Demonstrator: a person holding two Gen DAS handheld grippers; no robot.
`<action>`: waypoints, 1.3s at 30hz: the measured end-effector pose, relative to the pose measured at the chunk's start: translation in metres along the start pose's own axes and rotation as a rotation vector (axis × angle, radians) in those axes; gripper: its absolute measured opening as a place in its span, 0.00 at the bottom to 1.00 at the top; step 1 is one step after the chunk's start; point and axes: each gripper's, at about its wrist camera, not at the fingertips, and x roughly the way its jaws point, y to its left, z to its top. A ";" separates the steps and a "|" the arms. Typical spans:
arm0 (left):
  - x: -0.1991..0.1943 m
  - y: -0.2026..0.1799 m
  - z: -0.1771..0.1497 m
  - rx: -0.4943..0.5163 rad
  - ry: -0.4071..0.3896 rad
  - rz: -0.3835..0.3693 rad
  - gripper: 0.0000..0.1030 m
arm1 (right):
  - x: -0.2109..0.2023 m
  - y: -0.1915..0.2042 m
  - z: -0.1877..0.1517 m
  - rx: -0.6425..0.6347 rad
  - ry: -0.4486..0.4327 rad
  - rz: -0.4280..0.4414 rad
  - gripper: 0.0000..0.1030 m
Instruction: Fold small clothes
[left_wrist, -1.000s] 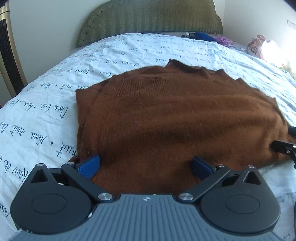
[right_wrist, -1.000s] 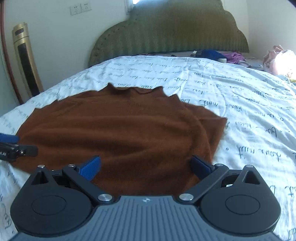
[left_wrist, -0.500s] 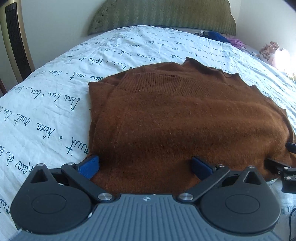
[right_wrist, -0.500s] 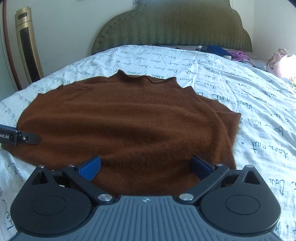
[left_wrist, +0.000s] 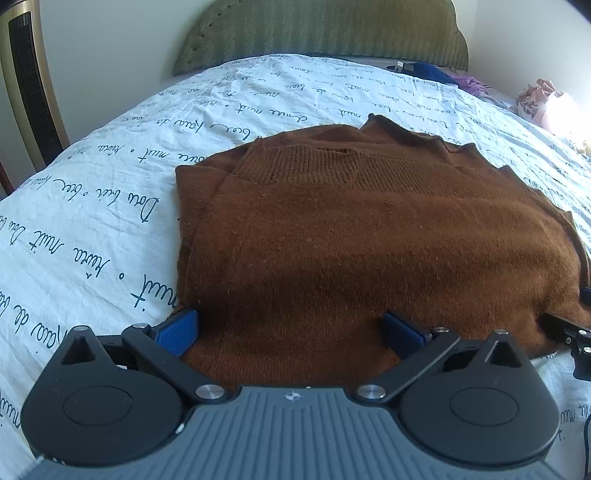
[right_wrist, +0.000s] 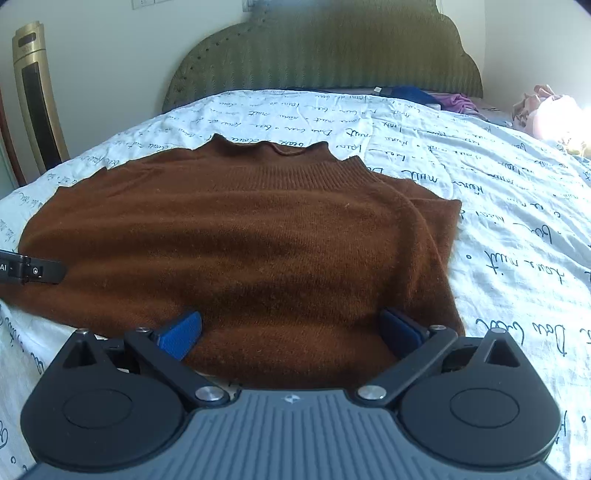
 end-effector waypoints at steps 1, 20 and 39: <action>0.000 0.000 0.000 0.001 -0.001 -0.002 1.00 | -0.001 0.001 -0.001 0.004 -0.004 -0.004 1.00; -0.005 0.003 -0.017 0.070 -0.103 -0.045 1.00 | 0.000 -0.001 -0.004 0.010 -0.019 -0.001 1.00; 0.030 0.168 0.047 -0.435 -0.008 -0.659 1.00 | -0.018 0.044 0.000 0.015 -0.078 0.012 1.00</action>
